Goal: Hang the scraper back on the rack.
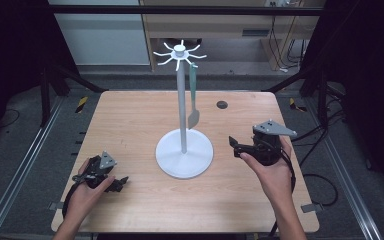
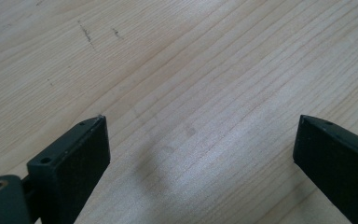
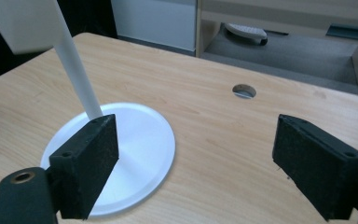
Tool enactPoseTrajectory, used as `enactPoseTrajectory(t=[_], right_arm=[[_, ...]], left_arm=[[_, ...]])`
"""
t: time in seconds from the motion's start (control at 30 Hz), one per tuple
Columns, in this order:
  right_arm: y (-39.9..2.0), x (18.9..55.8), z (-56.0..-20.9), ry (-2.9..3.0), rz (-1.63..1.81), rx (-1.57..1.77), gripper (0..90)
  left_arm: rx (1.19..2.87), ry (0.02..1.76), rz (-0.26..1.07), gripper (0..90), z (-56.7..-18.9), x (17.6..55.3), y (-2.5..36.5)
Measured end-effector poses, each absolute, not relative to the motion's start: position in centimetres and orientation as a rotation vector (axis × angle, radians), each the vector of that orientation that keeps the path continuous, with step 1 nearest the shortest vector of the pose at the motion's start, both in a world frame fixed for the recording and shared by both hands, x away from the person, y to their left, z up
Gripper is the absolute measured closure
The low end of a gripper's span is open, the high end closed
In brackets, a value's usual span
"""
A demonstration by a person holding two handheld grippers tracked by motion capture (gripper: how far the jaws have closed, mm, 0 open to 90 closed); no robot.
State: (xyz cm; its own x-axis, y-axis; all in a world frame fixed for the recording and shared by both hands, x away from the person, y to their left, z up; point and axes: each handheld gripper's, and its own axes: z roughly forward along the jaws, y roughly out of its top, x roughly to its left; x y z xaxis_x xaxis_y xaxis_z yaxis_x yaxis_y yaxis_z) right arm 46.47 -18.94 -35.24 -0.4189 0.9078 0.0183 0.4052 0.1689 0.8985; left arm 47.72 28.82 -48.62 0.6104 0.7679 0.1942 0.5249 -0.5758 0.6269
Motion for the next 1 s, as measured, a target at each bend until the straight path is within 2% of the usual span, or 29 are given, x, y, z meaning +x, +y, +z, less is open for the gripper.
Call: enactPoseTrajectory(t=[0.47, 1.0], right_arm=[[-19.9, 45.9, -40.3, 1.941, 1.147, 1.310, 10.7], [-20.5, 46.4, -43.5, 1.948, 1.140, 1.383, 9.2]], left_arm=[[2.321, 1.015, 0.624, 3.4, -48.6, 47.7, 28.8], [2.322, 1.016, 0.625, 3.4, -48.6, 47.7, 28.8]])
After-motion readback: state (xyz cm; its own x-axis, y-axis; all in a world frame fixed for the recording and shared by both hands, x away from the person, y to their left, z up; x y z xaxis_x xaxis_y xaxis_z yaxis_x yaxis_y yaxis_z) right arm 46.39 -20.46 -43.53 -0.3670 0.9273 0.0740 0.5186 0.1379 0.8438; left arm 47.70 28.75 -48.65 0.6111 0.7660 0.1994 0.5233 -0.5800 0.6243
